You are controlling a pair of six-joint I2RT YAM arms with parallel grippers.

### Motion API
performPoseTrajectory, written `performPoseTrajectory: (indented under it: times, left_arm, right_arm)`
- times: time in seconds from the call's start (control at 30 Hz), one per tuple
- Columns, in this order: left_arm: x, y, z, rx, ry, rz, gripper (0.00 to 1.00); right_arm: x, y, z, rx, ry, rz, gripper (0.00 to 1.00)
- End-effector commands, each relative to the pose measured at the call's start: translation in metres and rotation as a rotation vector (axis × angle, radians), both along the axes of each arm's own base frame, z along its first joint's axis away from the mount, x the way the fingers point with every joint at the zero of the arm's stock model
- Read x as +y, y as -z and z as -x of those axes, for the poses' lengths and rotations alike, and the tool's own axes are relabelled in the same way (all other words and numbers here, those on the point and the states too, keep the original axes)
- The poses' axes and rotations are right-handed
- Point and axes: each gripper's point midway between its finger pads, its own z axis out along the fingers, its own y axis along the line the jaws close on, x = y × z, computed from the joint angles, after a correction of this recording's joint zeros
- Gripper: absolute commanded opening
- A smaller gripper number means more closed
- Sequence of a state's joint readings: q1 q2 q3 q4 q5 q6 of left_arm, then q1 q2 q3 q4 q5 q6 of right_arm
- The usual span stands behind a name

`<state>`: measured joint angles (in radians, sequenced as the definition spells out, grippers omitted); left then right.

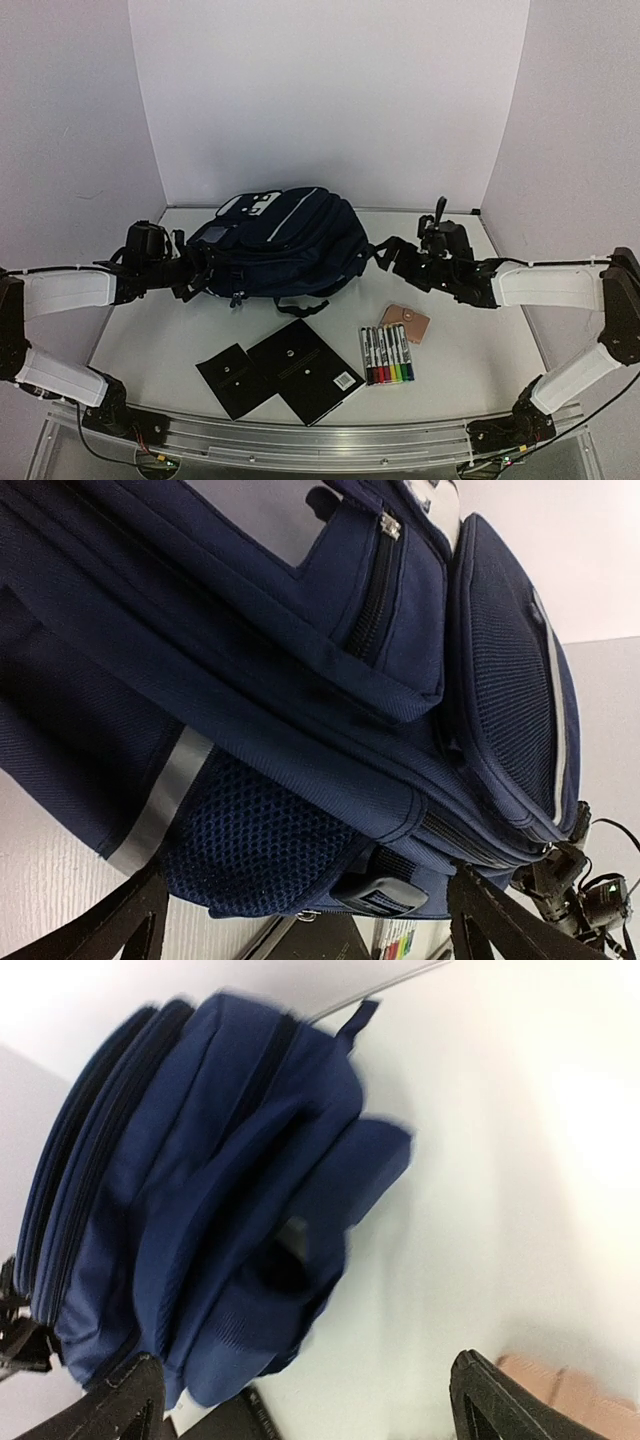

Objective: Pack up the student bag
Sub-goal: Adjust the student bag at the center of the board.

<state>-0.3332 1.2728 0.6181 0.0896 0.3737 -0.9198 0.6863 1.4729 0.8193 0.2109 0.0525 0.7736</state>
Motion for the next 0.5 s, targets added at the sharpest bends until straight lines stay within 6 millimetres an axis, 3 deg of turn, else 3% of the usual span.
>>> performPoseTrajectory:
  times: [0.0, 0.27, 0.37, 0.47]
  left_arm:
    - [0.021, -0.003, 0.005, 0.022, -0.127, -0.006, 0.99]
    - [0.021, 0.015, 0.008, 0.095, -0.156, 0.030, 0.94]
    - [0.022, 0.020, 0.005, 0.100, -0.169, 0.036, 0.85]
    - [0.017, 0.023, -0.004, 0.086, -0.157, 0.047, 0.72]
  right_arm:
    - [-0.007, -0.029, -0.016, -0.091, -0.110, 0.065, 0.98]
    - [0.035, -0.058, -0.083, -0.175, -0.242, 0.085, 0.98]
    - [0.053, -0.061, -0.108, -0.196, -0.291, 0.066, 0.97]
    - [0.082, -0.048, -0.121, -0.207, -0.417, 0.029, 0.89]
